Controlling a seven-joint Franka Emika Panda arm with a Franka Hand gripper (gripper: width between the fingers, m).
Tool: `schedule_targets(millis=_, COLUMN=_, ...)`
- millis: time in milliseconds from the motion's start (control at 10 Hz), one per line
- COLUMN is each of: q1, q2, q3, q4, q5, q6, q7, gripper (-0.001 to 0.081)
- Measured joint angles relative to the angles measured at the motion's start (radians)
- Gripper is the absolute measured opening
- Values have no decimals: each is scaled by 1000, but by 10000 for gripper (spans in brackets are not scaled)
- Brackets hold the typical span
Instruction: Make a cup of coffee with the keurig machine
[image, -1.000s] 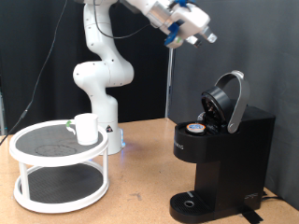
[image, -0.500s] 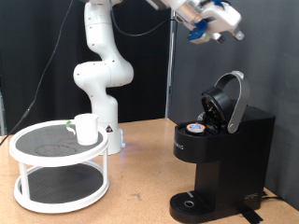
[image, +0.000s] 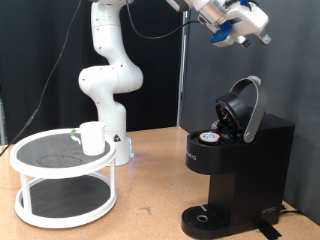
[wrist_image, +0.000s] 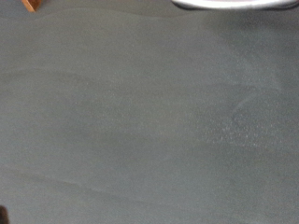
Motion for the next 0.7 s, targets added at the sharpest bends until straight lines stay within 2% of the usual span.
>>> schedule_targets(millis=400, q1=20, q2=58, q3=74, q4=43, q5=-5, q6=43, q7=10, gripper=735)
schedule_targets(millis=700, q1=22, q2=60, q3=102, q4=47, q5=-14, q6=43, q7=11, gripper=735)
